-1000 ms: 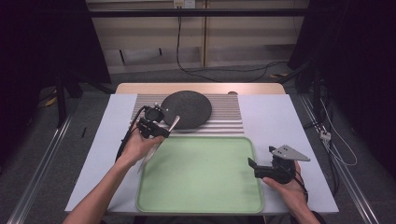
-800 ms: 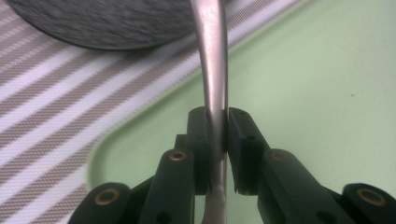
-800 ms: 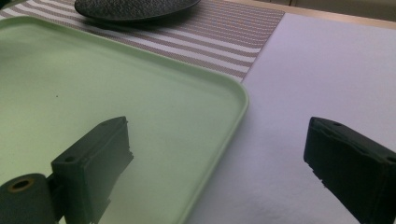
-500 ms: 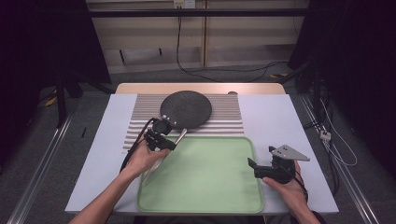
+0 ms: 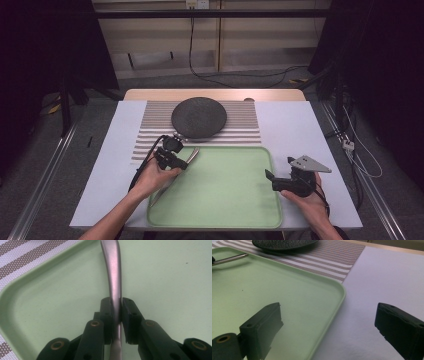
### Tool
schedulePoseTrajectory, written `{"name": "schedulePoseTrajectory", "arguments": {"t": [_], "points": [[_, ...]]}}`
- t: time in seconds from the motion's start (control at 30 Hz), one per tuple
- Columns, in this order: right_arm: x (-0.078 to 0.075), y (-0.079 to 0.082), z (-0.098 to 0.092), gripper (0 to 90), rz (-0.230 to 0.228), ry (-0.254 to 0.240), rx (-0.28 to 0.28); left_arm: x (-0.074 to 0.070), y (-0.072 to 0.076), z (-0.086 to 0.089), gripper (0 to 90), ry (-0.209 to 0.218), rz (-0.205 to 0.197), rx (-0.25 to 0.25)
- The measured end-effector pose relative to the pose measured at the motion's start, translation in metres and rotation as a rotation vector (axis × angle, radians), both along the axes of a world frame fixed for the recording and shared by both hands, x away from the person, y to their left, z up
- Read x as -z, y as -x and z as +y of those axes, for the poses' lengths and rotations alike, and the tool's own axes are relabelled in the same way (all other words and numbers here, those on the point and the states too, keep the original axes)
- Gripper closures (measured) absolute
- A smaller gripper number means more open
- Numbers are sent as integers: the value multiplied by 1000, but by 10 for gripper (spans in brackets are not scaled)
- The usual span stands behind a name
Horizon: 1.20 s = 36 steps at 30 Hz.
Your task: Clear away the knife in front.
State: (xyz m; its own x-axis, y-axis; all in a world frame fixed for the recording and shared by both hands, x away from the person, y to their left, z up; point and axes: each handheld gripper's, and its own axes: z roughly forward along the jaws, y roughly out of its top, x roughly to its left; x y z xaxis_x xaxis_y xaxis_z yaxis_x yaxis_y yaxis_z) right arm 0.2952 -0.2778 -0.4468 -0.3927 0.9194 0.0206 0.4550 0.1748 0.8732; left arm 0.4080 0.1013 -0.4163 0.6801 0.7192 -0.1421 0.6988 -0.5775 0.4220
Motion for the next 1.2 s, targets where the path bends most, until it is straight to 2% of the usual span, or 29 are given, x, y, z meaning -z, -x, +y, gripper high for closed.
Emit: {"name": "schedulePoseTrajectory", "arguments": {"t": [0.07, 0.13, 0.2, 0.3, 0.43, 0.53, 0.57, 0.63, 0.7, 0.73, 0.77, 0.8, 0.83, 0.9, 0.97, 1.03, 1.1, 1.17, 1.2], "points": [[0, 0, 0, 73, -1, 3, -1, 3, 2, 1, 796, -2, 3, -2], [0, 0, 0, 73, -2, 2, -2, 7, 5, 1, 795, -16, -15, -8], [0, 0, 0, 73, -3, 3, -2, 7, 5, 3, 795, -8, -5, -6], [-1, 1, 0, 73, -4, 4, -4, 8, 6, 5, 794, 0, -12, -12], [-1, 1, 1, 73, -5, 5, -6, 8, 9, 7, 789, -5, -30, 15], [-1, 2, 1, 73, -6, 5, -10, 9, 11, 9, 777, 8, -48, 37], [-1, 2, 1, 73, -2, 1, -12, 9, 11, 10, 713, 11, -49, 45], [0, 1, 1, 73, -3, 1, -12, 8, 10, 13, 677, 10, -60, 44], [0, 1, 0, 73, -2, 0, -13, 7, 9, 16, 613, 41, -77, 49], [0, 1, 0, 73, -3, 0, -13, 6, 9, 17, 534, 54, -84, 40], [0, 1, 0, 73, -3, 0, -13, 4, 8, 18, 534, 73, -98, 46], [0, 1, 0, 73, -2, -1, -11, 3, 8, 19, 451, 83, -121, 37], [0, 1, 0, 73, -2, -1, -11, 3, 7, 19, 451, 65, -148, 23], [-1, 2, 0, 73, 0, -2, -10, 3, 6, 19, 302, 56, -153, 9], [-1, 2, 0, 73, -2, 0, -11, 3, 7, 18, 284, 68, -184, 24], [0, 2, 0, 73, -3, 0, -15, 3, 8, 16, 204, 92, -182, 40], [0, 2, 0, 73, -1, -4, -13, 1, 10, 14, 152, 97, -206, 55], [0, 2, 0, 73, 0, -8, -14, 0, 15, 11, 175, 85, -246, 87], [0, 2, -1, 73, -2, -8, -15, -1, 16, 11, 217, 98, -259, 115]]}}
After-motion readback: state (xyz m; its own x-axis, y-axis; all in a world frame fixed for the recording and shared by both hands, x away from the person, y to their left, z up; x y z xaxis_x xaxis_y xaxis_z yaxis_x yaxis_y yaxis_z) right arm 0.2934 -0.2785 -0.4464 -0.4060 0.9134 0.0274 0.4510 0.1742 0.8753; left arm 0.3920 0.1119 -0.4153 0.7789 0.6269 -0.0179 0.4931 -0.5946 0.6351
